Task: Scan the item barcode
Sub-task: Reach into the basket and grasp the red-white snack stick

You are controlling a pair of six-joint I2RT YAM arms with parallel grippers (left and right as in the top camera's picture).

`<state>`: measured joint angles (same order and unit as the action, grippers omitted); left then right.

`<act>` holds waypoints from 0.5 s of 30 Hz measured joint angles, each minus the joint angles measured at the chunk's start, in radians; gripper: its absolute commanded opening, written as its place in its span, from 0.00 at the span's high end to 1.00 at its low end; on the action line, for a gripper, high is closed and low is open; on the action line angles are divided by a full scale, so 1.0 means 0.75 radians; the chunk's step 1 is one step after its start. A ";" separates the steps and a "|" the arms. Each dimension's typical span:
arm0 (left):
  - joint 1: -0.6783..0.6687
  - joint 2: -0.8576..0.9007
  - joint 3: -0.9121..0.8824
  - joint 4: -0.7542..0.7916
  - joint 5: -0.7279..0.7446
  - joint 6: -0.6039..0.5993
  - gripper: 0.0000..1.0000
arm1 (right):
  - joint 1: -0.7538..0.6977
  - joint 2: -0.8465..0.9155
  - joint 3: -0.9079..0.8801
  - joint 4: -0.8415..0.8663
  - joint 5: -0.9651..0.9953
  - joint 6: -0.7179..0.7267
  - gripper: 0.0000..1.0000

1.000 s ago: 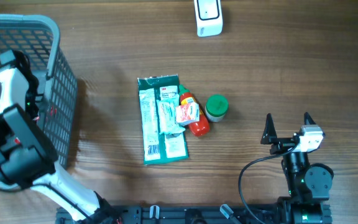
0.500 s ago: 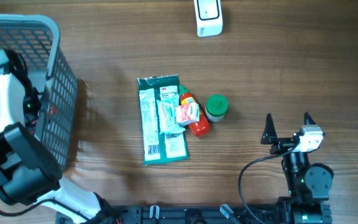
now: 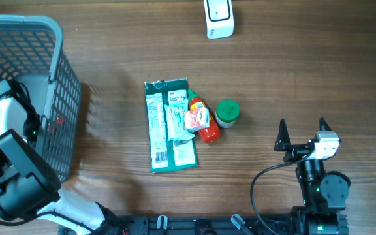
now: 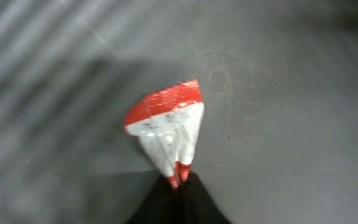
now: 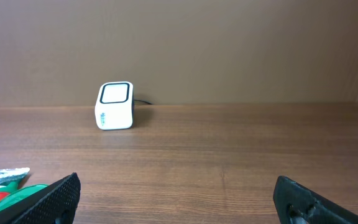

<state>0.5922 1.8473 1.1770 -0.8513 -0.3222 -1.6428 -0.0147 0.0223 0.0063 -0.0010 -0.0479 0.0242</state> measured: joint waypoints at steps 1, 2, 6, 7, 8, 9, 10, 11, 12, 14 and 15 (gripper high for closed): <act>0.000 -0.001 0.000 0.000 -0.001 -0.001 0.96 | 0.000 0.000 0.000 0.000 0.000 -0.001 0.00; 0.000 -0.003 0.000 0.000 -0.001 -0.001 0.96 | 0.000 0.000 0.000 0.000 0.000 -0.001 0.00; 0.000 -0.027 0.001 -0.001 0.012 0.051 0.96 | 0.000 0.000 0.000 0.000 0.000 0.000 0.00; 0.000 -0.042 0.005 -0.005 0.017 0.072 0.96 | 0.000 0.000 0.000 0.000 0.000 -0.001 0.00; 0.000 -0.073 0.017 -0.017 0.023 0.096 0.96 | 0.000 0.000 0.000 0.000 0.000 -0.001 0.00; 0.000 -0.111 0.033 -0.023 0.025 0.109 0.96 | 0.000 0.000 0.000 0.000 0.000 0.000 0.00; 0.000 -0.162 0.054 -0.026 0.030 0.120 0.96 | 0.000 0.000 0.000 0.000 0.000 -0.001 0.00; 0.000 -0.205 0.075 -0.025 0.030 0.126 0.96 | 0.000 0.000 0.000 0.000 0.000 0.000 0.00; 0.000 -0.269 0.106 -0.025 0.031 0.130 0.96 | 0.000 0.000 0.000 0.000 0.000 0.000 0.00; 0.000 -0.424 0.198 -0.021 0.027 0.140 0.96 | 0.000 0.000 0.000 0.000 0.000 0.000 0.00; 0.000 -0.480 0.229 -0.021 0.028 0.145 0.96 | 0.000 0.000 0.000 0.000 0.000 -0.001 0.00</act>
<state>0.5922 1.4872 1.3491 -0.8673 -0.3012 -1.5341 -0.0147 0.0223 0.0063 -0.0010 -0.0479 0.0238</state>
